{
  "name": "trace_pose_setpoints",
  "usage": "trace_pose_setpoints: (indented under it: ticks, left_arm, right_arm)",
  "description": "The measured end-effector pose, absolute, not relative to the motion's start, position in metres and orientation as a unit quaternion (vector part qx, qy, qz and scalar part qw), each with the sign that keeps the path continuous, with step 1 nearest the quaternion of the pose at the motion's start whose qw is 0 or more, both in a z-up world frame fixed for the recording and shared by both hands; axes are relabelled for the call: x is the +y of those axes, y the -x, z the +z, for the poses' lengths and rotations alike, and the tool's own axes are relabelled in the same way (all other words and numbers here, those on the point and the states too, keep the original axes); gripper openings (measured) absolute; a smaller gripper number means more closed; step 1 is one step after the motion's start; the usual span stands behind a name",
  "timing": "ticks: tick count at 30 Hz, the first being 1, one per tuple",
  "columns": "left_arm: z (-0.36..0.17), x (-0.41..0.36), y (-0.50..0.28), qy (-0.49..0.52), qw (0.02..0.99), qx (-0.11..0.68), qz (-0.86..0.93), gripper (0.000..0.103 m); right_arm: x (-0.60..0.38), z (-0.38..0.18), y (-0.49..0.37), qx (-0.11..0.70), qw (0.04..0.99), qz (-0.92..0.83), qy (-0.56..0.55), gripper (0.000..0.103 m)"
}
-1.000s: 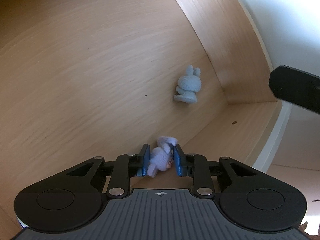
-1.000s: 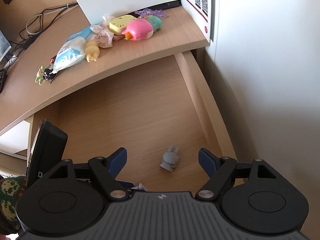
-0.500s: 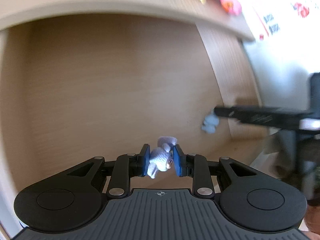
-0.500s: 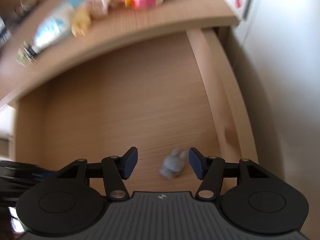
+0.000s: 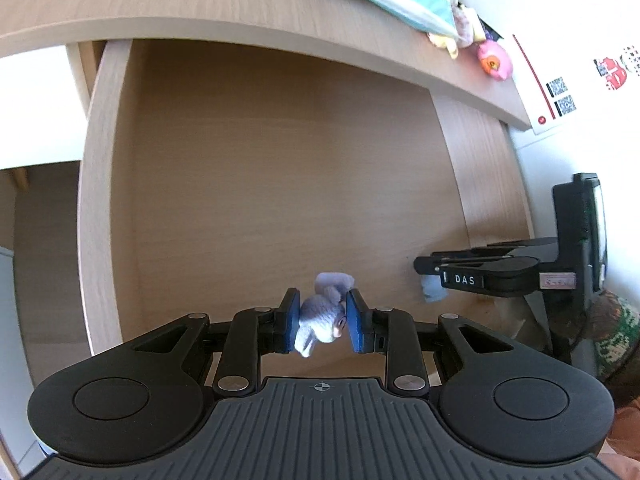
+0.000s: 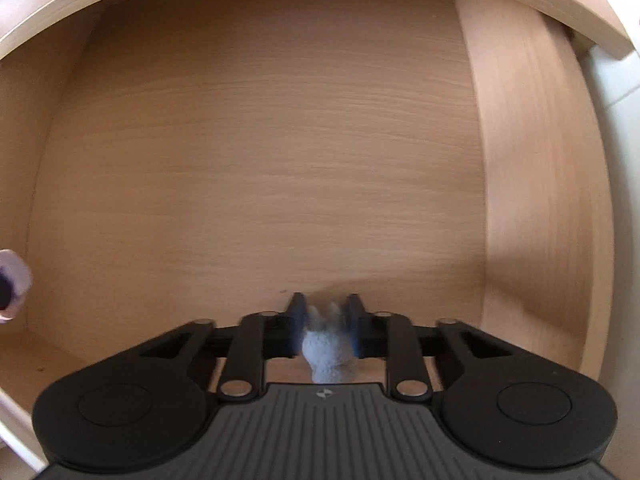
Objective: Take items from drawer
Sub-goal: 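Lift the pig plush with the left tool while the right tool grasps the grey bunny figure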
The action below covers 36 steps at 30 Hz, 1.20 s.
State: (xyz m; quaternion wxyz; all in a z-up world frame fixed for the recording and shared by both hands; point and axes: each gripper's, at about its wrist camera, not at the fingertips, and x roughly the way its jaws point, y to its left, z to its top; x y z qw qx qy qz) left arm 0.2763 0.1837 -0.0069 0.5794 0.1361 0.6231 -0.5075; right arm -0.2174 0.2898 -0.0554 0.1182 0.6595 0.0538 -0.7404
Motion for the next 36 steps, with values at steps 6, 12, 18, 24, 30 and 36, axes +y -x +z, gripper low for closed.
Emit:
trace_pose_setpoints:
  ticks: [6, 12, 18, 24, 30, 36]
  left_arm:
    - [-0.007, 0.189, -0.271, -0.148, 0.566, 0.624, -0.518, 0.028]
    - [-0.006, 0.187, -0.261, -0.164, 0.557, 0.620, -0.528, 0.028]
    - [0.001, 0.190, -0.258, -0.177, 0.568, 0.604, -0.529, 0.028]
    - [0.007, 0.191, -0.255, -0.190, 0.575, 0.589, -0.536, 0.028]
    - [0.005, 0.193, -0.257, -0.193, 0.569, 0.591, -0.538, 0.028]
    - [0.001, 0.190, -0.253, -0.205, 0.548, 0.596, -0.550, 0.028]
  right_arm:
    - [0.292, -0.031, 0.204, 0.005, 0.148, -0.752, -0.643, 0.018]
    - [0.315, -0.011, 0.202, -0.038, 0.149, -0.764, -0.627, 0.018]
    - [0.310, -0.018, 0.200, -0.016, 0.146, -0.760, -0.633, 0.026]
    - [0.300, -0.036, 0.210, 0.021, 0.147, -0.747, -0.648, 0.051]
    - [0.283, -0.042, 0.207, 0.049, 0.146, -0.740, -0.655, 0.034]
    - [0.267, -0.025, 0.194, 0.044, 0.155, -0.744, -0.648, 0.027]
